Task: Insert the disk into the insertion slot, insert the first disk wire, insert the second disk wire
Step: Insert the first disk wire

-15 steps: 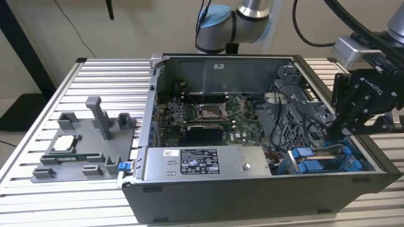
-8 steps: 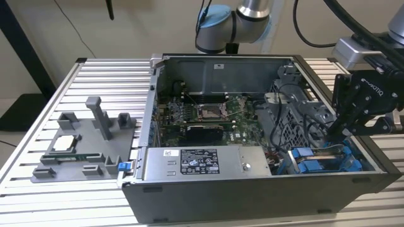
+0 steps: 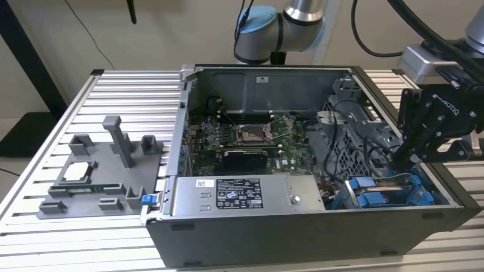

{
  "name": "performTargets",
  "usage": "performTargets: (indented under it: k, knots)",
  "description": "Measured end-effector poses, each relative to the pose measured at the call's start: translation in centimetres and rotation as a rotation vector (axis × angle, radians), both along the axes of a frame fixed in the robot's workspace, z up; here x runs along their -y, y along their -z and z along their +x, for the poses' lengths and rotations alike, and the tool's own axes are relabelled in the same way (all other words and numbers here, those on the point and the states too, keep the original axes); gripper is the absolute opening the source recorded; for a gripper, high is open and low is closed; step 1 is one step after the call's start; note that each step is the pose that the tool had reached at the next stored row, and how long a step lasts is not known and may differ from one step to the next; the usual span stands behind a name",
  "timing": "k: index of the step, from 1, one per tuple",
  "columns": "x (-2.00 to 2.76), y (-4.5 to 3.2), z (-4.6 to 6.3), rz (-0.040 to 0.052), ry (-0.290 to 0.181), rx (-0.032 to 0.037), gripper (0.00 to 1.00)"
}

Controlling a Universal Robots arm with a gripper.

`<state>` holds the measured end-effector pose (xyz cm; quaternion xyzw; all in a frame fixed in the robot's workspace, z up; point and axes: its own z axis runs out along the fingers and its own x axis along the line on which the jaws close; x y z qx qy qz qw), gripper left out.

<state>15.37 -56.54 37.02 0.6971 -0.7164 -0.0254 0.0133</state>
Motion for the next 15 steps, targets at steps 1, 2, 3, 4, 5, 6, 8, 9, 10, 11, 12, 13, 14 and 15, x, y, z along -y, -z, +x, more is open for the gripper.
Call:
performTargets:
  k: [1, 2, 3, 4, 5, 6, 8, 9, 10, 11, 12, 13, 14, 15]
  knots:
    - [0.02, 0.03, 0.1, 0.0, 0.0, -0.0055, 0.0]
    - [0.05, 0.08, 0.3, -0.0001, 0.0, -0.0129, 0.0]
    - [0.08, 0.15, 0.5, 0.0002, 0.0, -0.0187, 0.0]
    - [0.12, 0.22, 0.8, 0.0003, 0.0, -0.0233, 0.0]
    - [0.18, 0.3, 1.0, 0.0011, 0.0, -0.0273, 0.0]
    - [0.26, 0.4, 1.2, 0.0022, 0.0, -0.0299, 0.0]
    - [0.37, 0.65, 1.3, 0.0043, 0.0, -0.0324, 0.0]
    - [0.4, 0.79, 1.3, 0.0051, 0.0, -0.033, 0.0]
    - [0.43, 0.94, 1.3, 0.0055, 0.0, -0.0332, 0.0]
    - [0.44, 1.1, 1.3, 0.0061, 0.0, -0.0333, 0.0]
    - [0.44, 1.29, 1.3, 0.0063, 0.0, -0.0333, 0.0]
    - [0.43, 1.46, 1.3, 0.0067, 0.0, -0.0333, 0.0]
    - [0.43, 1.62, 1.4, 0.0068, 0.0, -0.0333, 0.0]
    - [0.43, 1.75, 1.4, 0.0068, 0.0, -0.0333, 0.0]
